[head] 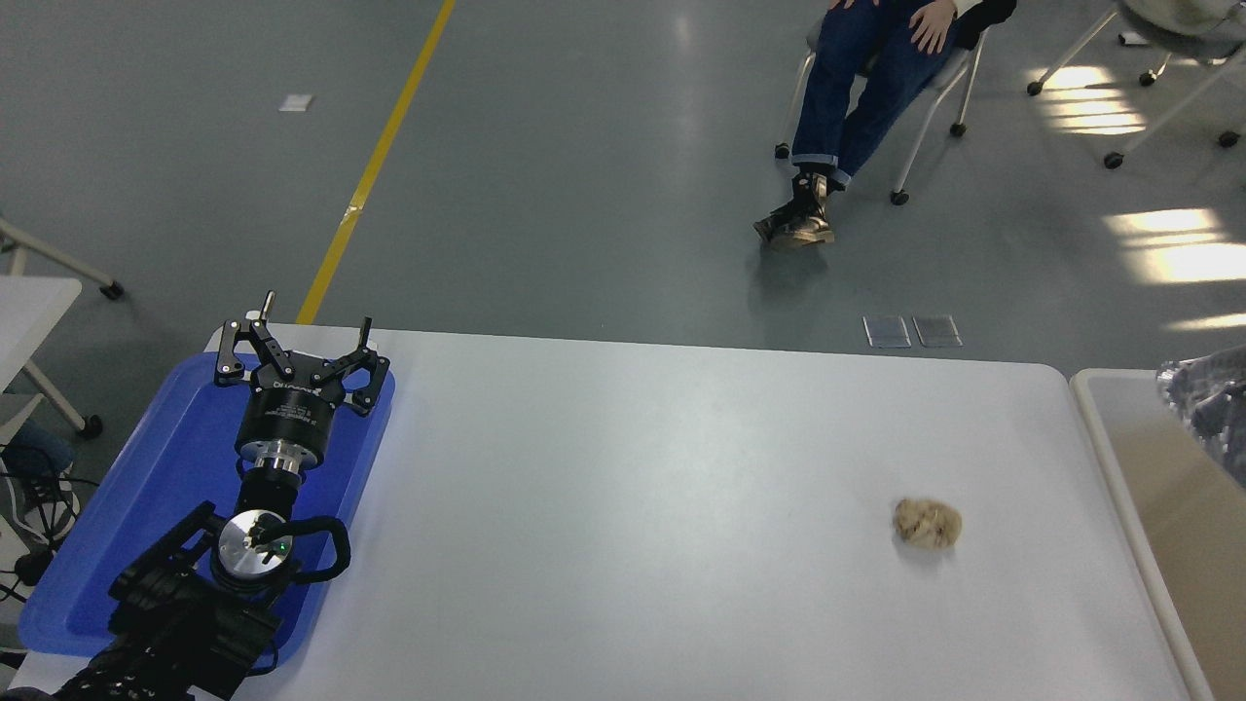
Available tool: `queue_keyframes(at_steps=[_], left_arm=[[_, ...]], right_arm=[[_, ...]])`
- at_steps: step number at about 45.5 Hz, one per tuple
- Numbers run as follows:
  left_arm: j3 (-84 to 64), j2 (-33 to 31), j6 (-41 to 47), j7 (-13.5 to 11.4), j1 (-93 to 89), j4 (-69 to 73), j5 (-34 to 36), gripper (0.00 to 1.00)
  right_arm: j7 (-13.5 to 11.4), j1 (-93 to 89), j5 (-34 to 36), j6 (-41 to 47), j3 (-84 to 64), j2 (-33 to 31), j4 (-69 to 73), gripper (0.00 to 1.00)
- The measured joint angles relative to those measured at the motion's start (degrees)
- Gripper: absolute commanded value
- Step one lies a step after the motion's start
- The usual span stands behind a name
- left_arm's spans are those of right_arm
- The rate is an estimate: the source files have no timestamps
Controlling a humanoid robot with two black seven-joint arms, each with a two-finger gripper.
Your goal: Pick up foil plate and place in dustbin
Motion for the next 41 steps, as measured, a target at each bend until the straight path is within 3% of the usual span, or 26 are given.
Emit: queue_keyframes(at_steps=[12,29,41], left_arm=[[0.0,0.0,0.0,-0.1,0.0,0.0,0.0,1.00],[0.0,0.0,0.0,-0.1,0.0,0.0,0.0,1.00],[0.0,0.0,0.1,-0.1,0.0,0.0,0.0,1.00]], right_arm=[[0.9,-22.0,2.4,-9.7,7.4,3.6,-18.4,0.00],[1.9,-50.4,20.0,-15.2,11.6,13.2,-40.8,0.00],[0.0,-59.3,26.9,-18.5,12.6,18.6,-46.2,0.00]])
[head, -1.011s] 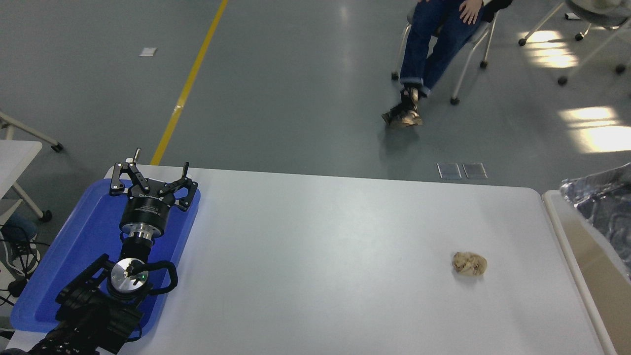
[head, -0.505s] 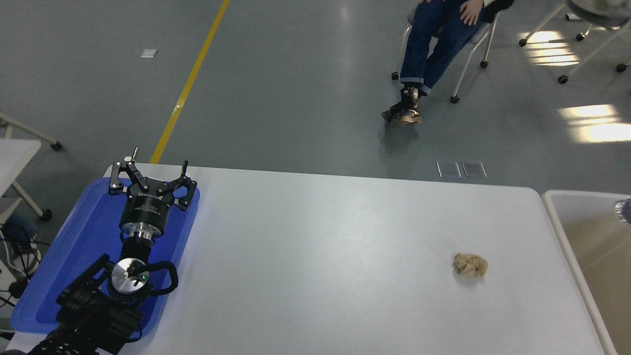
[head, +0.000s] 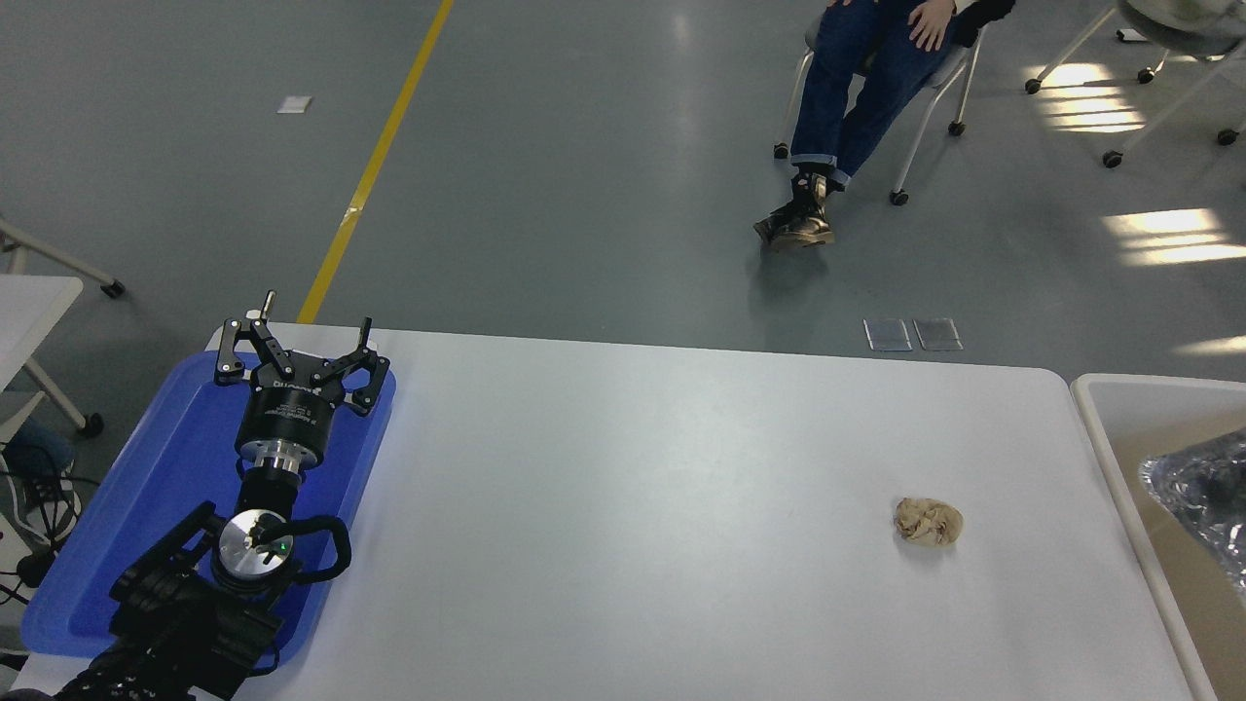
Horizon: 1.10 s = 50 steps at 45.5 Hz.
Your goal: Pick up foil plate and place in dustbin
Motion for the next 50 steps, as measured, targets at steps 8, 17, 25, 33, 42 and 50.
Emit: queue_keyframes(at_steps=[8,17,25,33,42,50], left_arm=[[0.0,0.0,0.0,0.0,0.0,0.0,0.0,1.00],[0.0,0.0,0.0,0.0,0.0,0.0,0.0,1.00],[0.0,0.0,0.0,0.0,0.0,0.0,0.0,1.00],[0.0,0.0,0.0,0.0,0.0,0.0,0.0,1.00],[0.0,0.0,0.0,0.0,0.0,0.0,0.0,1.00],[0.0,0.0,0.0,0.0,-0.1,0.0,0.0,1.00]], right_arm=[[-1.2,-2.3,2.0,-1.0,0.3,1.8,-1.3,0.25],[-1.8,-3.3,5.2,-1.5,0.4,2.6,-2.3,0.98],[-2.0,-3.6,7.4,-1.6,0.4,2.9,-2.7,0.98],[-2.1,-3.6,8.4,-1.6,0.5,3.0,-2.9,0.98],[-2.0,-3.0,10.0,-1.3,1.1,3.1,-3.0,0.98],[-1.6,-2.5,11.2,-0.5,1.6,3.6,-3.0,0.99]])
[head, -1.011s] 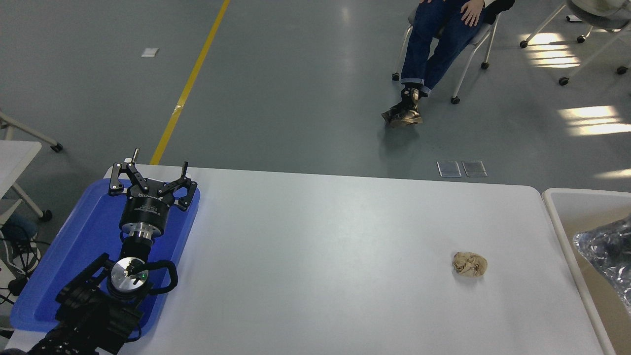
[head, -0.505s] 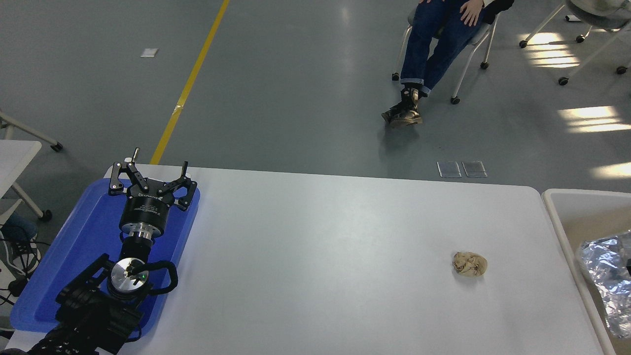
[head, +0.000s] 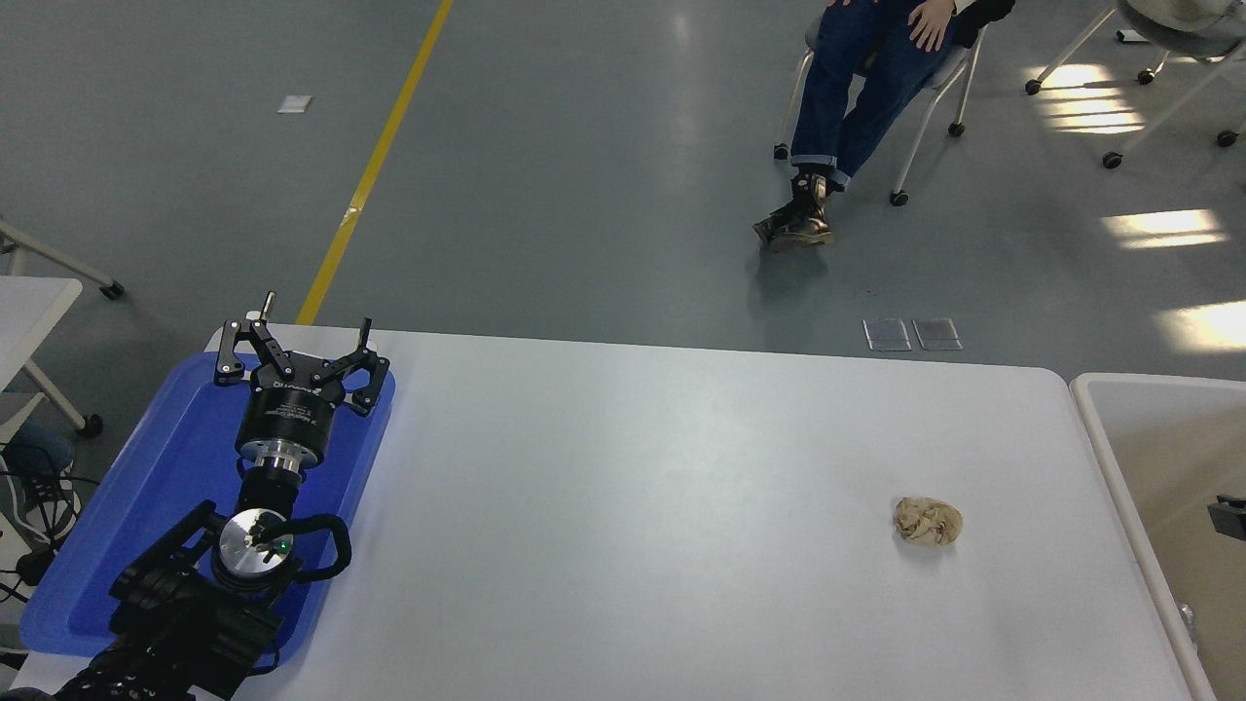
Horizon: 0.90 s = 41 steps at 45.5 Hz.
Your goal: Pick up foil plate and place in dustbin
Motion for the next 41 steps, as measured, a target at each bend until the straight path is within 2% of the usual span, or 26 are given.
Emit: queue_keyframes(at_steps=[21,30,41], left_arm=[[0.0,0.0,0.0,0.0,0.0,0.0,0.0,1.00],[0.0,0.0,0.0,0.0,0.0,0.0,0.0,1.00],[0.0,0.0,0.0,0.0,0.0,0.0,0.0,1.00]], right_arm=[[5.0,5.1,-0.1,4.3,-0.6,0.6,0.1,0.99],[6.0,9.0,-0.5,5.3,-2.7,0.5,1.4,0.99],[6.3,18.0,-0.7,5.6,-7.5,-1.5,11.1,0.99]])
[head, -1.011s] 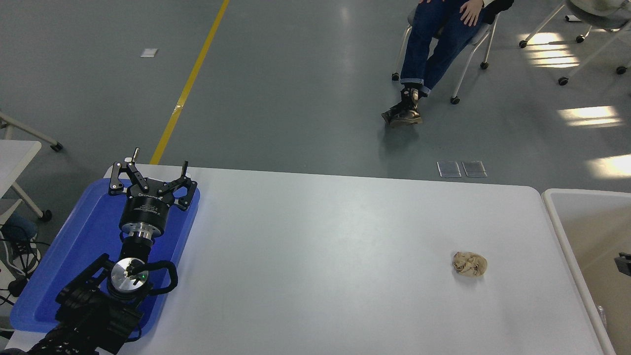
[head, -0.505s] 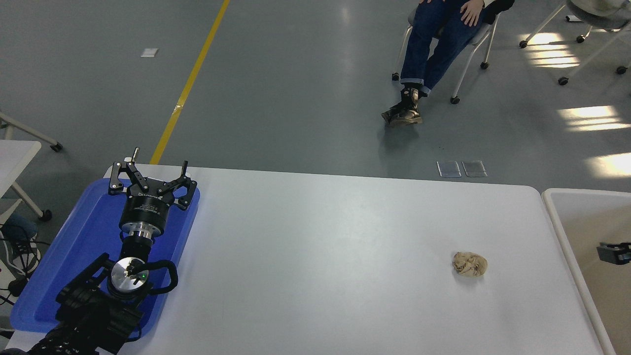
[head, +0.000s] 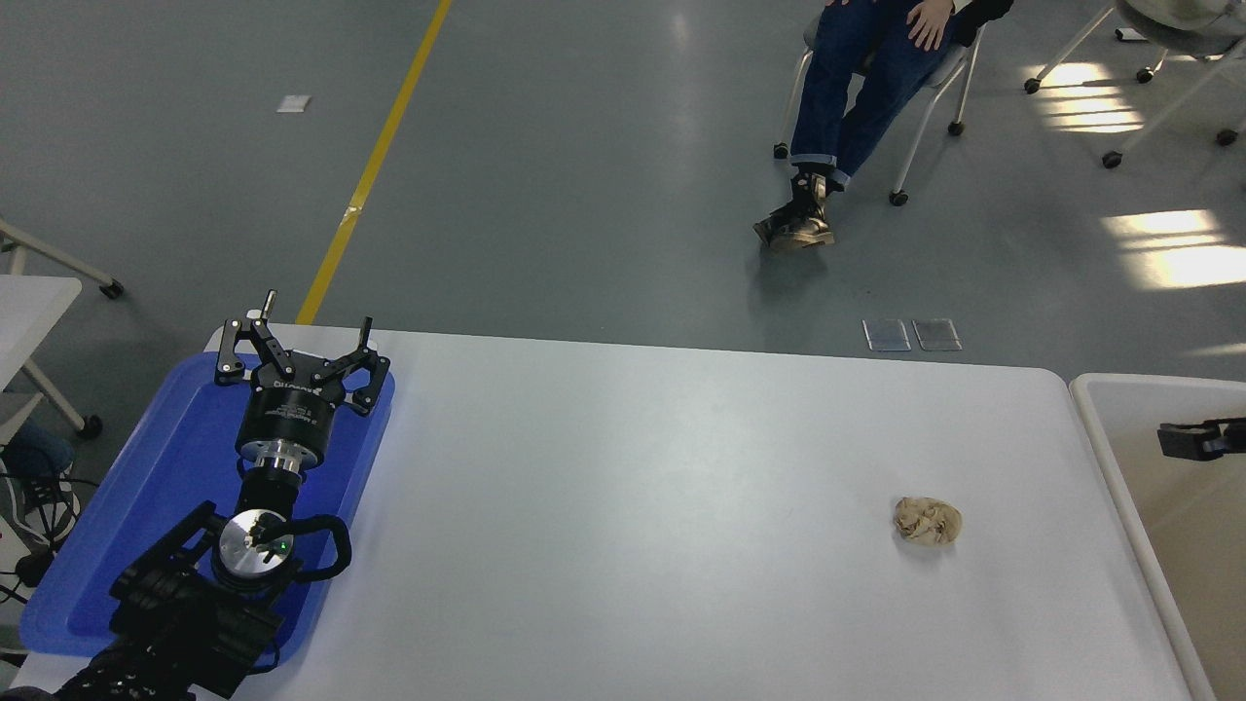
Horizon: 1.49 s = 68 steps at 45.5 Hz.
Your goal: Pick up foil plate and place in dustbin
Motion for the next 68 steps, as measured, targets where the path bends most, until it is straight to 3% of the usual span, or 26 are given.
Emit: queue_keyframes(at_steps=[32,45,54,68], left_arm=[[0.0,0.0,0.0,0.2,0.0,-0.1,0.1,1.00],[0.0,0.0,0.0,0.2,0.0,-0.1,0.1,1.00],[0.0,0.0,0.0,0.2,0.0,-0.1,0.1,1.00],[0.0,0.0,0.0,0.3,0.0,-0.1,0.1,1.00]], right_arm=[[-1.2,36.6,-3.7,0.3,-10.3,-0.8,53.6,1.00],[-2.0,47.5,-4.0,2.0,-12.3,1.1,67.8,1.00],[-3.5,54.4,-0.2,4.2,-12.8,3.3,73.8,1.00],[-8.2,62.6,10.1,9.4,-11.0,7.3,80.4,1.00]])
